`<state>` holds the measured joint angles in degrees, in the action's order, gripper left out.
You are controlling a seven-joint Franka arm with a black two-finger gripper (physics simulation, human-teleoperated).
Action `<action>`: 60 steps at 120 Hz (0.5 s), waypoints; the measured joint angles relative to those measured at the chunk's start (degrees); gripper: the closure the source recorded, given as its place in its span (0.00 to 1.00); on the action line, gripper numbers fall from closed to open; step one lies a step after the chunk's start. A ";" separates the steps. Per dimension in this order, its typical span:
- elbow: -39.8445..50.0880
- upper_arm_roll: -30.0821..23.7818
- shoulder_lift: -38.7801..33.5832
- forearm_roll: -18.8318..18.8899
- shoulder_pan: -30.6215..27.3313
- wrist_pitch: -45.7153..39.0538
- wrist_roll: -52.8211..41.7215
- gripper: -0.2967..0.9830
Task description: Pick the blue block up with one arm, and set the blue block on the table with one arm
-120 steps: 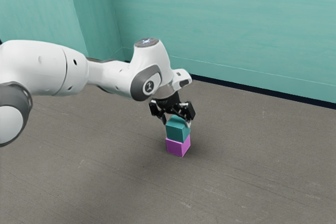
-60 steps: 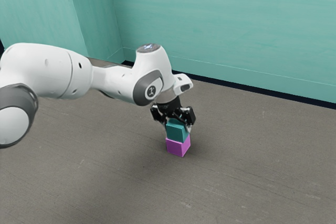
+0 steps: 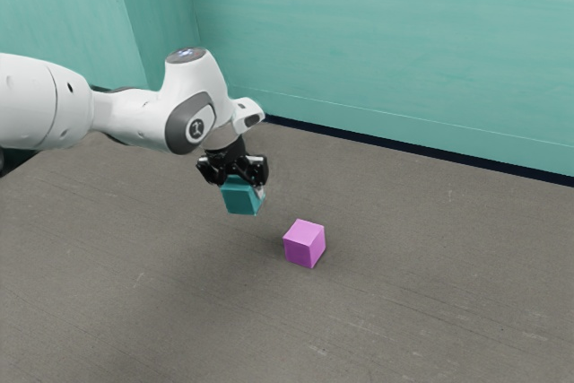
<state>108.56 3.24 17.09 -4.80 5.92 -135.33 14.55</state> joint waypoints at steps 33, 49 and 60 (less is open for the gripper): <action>-1.29 -0.07 6.86 0.90 -4.26 0.51 -0.07 0.47; -2.28 -0.08 9.21 0.76 -4.33 0.39 -0.11 0.47; -2.56 -0.14 9.40 0.41 -4.27 0.34 -0.21 0.41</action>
<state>106.00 3.10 26.49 -4.39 1.65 -134.99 14.34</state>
